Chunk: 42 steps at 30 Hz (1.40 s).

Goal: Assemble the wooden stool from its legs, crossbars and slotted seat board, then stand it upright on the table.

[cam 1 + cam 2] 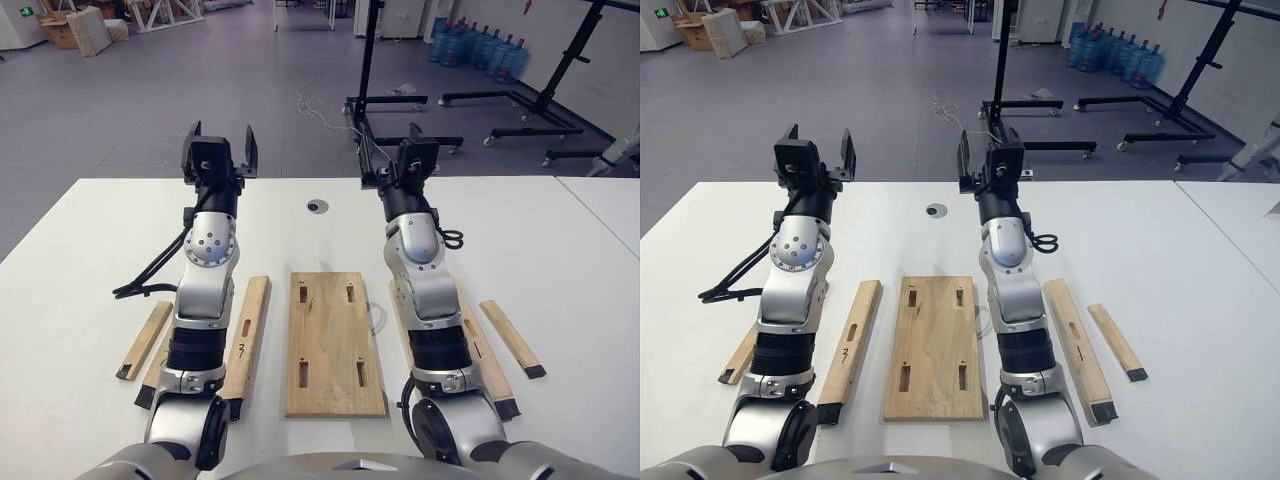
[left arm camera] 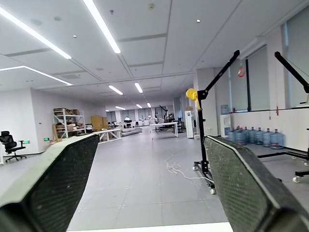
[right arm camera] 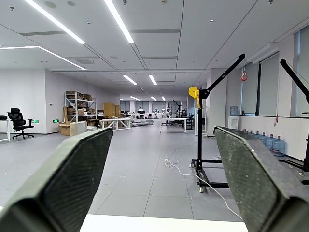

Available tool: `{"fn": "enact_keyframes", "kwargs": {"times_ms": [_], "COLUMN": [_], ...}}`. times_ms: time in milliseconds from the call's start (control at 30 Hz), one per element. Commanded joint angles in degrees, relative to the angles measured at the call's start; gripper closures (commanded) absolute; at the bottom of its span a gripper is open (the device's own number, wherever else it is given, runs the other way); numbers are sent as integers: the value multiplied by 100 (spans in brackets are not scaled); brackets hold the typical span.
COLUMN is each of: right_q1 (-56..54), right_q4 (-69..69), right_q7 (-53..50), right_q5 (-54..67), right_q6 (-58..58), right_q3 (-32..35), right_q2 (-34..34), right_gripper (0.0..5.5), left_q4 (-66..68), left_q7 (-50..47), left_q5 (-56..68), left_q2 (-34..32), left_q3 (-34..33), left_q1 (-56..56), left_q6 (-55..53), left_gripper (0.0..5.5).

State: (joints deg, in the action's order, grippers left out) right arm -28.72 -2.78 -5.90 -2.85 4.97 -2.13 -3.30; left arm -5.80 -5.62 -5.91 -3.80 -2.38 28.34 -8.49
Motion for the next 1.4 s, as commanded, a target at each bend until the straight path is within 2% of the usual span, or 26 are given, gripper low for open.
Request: {"fn": "enact_keyframes", "kwargs": {"times_ms": [33, 433, 700, 867, 1200, 1400], "right_q1": [98, -15, 65, 133, 30, 87], "right_q4": [-27, 183, 153, 94, 275, -18], "right_q7": [-64, -216, -49, 278, 424, 555], "right_q5": [-65, -99, -47, -34, -5, 312], "right_q6": [61, -160, -134, -39, -101, 622], "right_q3": [-17, -14, 101, -87, 5, 517], "right_q2": [-47, -224, -10, 103, 199, 562], "right_gripper": [163, 163, 163, 163, 163, 163], "left_q4": [112, 112, -38, 182, 399, 157], "left_q7": [54, 299, 229, 53, -162, -111], "left_q5": [77, 206, 125, 67, -303, -298], "left_q2": [24, -78, 50, 125, 26, 84], "left_q3": [-6, -16, 159, 117, 227, 243], "left_q1": [148, 210, 55, 104, 71, -246], "left_q6": [-56, -52, -338, -282, -131, -259], "left_gripper": [155, 155, 155, 155, 155, 155]}}
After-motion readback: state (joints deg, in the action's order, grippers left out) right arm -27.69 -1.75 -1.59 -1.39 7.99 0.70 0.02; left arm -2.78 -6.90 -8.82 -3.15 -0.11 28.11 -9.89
